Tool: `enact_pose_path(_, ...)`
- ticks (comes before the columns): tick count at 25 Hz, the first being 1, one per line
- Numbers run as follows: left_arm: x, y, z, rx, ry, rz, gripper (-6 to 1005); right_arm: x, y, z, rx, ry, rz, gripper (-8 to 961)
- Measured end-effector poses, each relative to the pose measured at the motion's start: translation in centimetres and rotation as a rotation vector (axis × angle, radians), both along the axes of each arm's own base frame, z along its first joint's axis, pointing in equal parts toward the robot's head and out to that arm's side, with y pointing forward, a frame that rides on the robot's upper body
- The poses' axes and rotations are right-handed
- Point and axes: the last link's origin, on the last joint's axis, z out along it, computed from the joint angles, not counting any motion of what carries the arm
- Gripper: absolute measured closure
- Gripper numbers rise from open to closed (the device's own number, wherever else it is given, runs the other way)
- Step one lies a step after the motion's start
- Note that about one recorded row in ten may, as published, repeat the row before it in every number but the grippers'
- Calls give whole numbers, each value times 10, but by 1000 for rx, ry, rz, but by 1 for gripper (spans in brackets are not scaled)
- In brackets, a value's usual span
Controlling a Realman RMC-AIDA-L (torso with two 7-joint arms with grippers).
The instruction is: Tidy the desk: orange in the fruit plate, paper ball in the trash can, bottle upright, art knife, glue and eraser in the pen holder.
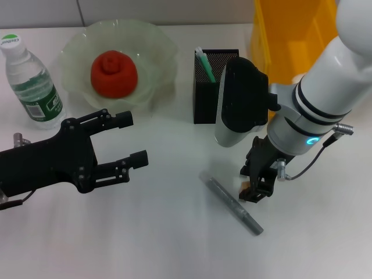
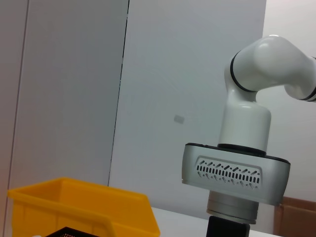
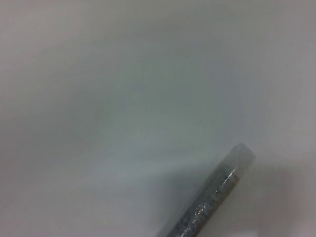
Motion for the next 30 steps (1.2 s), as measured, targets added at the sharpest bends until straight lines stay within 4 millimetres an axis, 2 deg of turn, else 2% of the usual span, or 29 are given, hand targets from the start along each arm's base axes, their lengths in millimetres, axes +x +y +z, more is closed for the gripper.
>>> enact_pose_path(7, 0, 1, 0, 4, 2, 2, 213, 0, -1, -1, -4, -4, 4, 477)
enact_pose_path(12, 0, 2, 1, 6, 1, 2, 213, -1, -1, -1, -4, -5, 10, 694)
enact_pose_path(21, 0, 3, 0, 8, 3, 2, 213, -5, 0, 2, 10, 19, 20, 803)
enact_pose_path(26, 0, 3, 1, 11, 3, 5, 213, -15, 5, 16, 101, 132, 33, 814)
enact_pose_path(27, 0, 3, 1, 12, 2, 6, 213, -18, 8, 22, 163, 230, 18, 813)
enact_pose_path(28, 0, 3, 1, 12, 2, 6, 213, -18, 8, 22, 163, 230, 18, 813)
enact_pose_path(30, 0, 3, 0, 11, 0, 6, 213, -20, 12, 28, 218, 362, -7, 812)
